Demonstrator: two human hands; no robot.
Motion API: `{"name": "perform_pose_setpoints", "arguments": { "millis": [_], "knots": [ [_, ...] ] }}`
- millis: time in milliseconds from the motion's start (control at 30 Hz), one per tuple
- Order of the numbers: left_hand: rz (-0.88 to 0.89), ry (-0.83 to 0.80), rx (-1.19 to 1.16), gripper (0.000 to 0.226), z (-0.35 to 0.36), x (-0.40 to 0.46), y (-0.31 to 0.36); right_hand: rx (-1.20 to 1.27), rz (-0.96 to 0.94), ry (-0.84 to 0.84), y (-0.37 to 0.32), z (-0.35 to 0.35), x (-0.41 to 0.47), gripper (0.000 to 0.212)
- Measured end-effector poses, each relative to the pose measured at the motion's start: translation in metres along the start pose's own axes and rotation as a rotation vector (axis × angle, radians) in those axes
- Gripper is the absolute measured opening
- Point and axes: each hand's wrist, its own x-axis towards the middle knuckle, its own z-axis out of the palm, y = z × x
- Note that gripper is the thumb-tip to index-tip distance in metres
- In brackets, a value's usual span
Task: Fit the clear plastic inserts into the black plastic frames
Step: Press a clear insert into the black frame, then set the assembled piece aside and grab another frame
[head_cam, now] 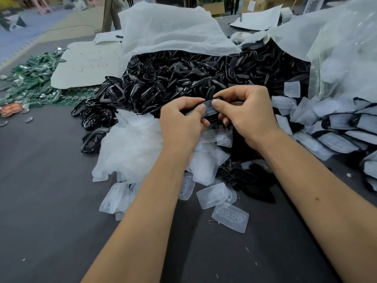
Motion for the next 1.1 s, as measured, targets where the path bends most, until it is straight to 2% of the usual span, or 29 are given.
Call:
{"name": "perform_pose_setpoints", "arguments": {
  "millis": [100, 200, 400, 500, 567, 633, 733, 800, 933, 1100],
  "knots": [
    [0.068, 0.026, 0.068, 0.012, 0.012, -0.003, 0.003, -0.095, -0.008, -0.048, -0.014, -0.014, 0.007, 0.007],
    [0.05, 0.014, 0.003, 0.011, 0.04, -0.003, 0.01, -0.211, 0.06, -0.073, -0.03, -0.046, 0.017, 0.008],
    [-0.109, -0.286, -0.085, 0.013, 0.122, -0.013, 0.024, -0.581, 0.3, -0.039, -0.067, -0.143, 0.022, 0.011],
    [-0.176, -0.44, -0.057, 0.01, 0.159, -0.027, 0.025, -0.902, 0.433, 0.0, -0.077, -0.179, 0.019, 0.021],
    [-0.177, -0.521, 0.017, 0.008, 0.179, -0.035, 0.024, -1.051, 0.435, 0.09, -0.082, -0.191, 0.014, 0.034],
    [-0.052, -0.559, 0.224, 0.007, 0.189, -0.038, 0.018, -1.038, 0.423, 0.121, -0.082, -0.19, 0.013, 0.034],
    [0.148, -0.531, 0.447, 0.007, 0.187, -0.041, 0.012, -1.0, 0.487, -0.024, -0.074, -0.177, 0.014, 0.025],
    [0.159, -0.491, 0.441, 0.014, 0.181, -0.041, 0.011, -1.016, 0.493, -0.058, -0.068, -0.173, 0.017, 0.021],
    [0.203, -0.409, 0.453, 0.007, 0.165, -0.035, 0.018, -1.048, 0.464, -0.059, -0.064, -0.171, 0.02, 0.018],
    [0.308, -0.343, 0.492, 0.011, 0.133, -0.026, 0.028, -1.077, 0.4, -0.106, -0.063, -0.157, 0.025, 0.017]
  ]
}}
